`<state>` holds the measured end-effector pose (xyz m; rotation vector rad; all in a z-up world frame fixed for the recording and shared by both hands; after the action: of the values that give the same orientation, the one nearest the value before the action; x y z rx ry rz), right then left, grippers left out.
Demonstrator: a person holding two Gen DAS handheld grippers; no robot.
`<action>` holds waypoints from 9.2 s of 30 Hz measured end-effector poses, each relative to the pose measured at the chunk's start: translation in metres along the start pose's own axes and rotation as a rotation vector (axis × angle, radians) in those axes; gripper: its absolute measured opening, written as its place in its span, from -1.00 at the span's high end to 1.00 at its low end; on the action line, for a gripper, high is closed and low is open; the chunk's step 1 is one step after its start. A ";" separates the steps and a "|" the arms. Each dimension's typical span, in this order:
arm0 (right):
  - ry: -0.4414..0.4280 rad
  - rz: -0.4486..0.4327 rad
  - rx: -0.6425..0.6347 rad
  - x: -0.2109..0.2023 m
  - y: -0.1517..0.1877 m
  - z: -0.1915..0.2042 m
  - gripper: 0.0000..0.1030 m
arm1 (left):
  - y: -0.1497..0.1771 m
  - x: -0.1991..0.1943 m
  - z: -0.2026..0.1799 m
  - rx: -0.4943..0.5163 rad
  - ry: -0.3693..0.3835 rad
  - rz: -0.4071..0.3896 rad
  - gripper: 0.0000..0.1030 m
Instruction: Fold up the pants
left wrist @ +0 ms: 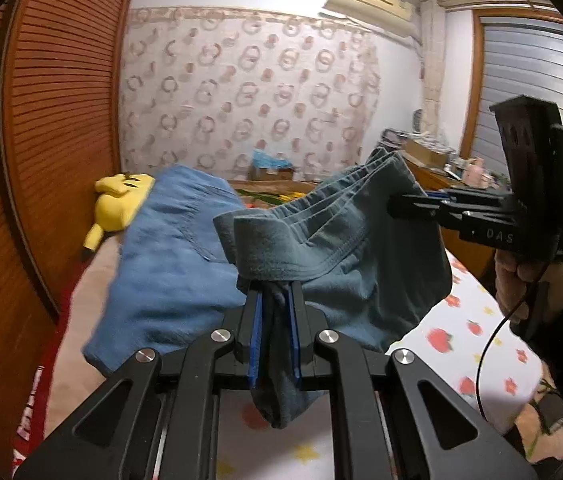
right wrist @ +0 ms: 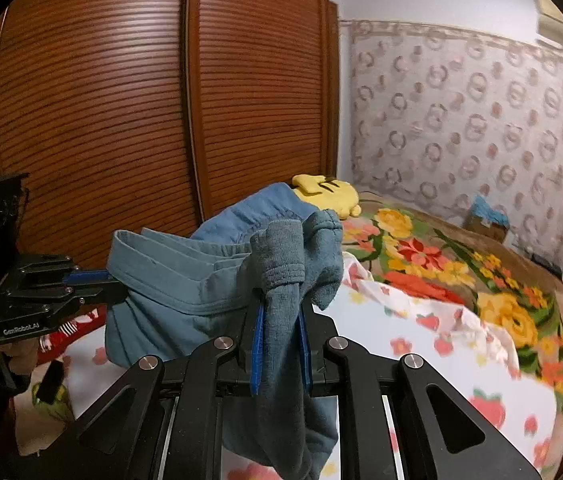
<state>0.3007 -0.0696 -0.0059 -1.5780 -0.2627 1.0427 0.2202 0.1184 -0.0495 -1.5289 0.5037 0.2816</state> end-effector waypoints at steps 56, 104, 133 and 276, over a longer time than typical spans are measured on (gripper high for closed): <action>-0.207 0.077 -0.056 0.137 -0.039 -0.018 0.33 | 0.013 0.046 0.080 -0.094 -0.182 0.062 -0.04; -0.094 0.023 0.065 0.066 -0.004 -0.019 0.33 | 0.000 0.005 0.057 -0.058 -0.223 -0.008 -0.67; 0.130 -0.131 0.139 -0.058 0.040 0.000 -0.23 | -0.018 -0.034 -0.006 -0.017 -0.186 -0.082 -0.68; 0.528 -0.251 0.286 -0.191 0.092 0.072 -0.30 | -0.006 -0.072 -0.137 0.091 -0.034 -0.105 -0.68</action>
<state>0.1036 -0.1763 0.0079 -1.4547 0.0501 0.4233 0.1421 -0.0081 -0.0049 -1.4546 0.4025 0.2001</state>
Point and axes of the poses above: each gripper's, at about its wrist camera, not at the fingertips, and x roughly the way its jaws point, z to its left, y to its underside, the point moved 10 cm from there along x, roughly the way its jaws point, and after that the axes turned 6 degrees about x, right-handed, at the moved point
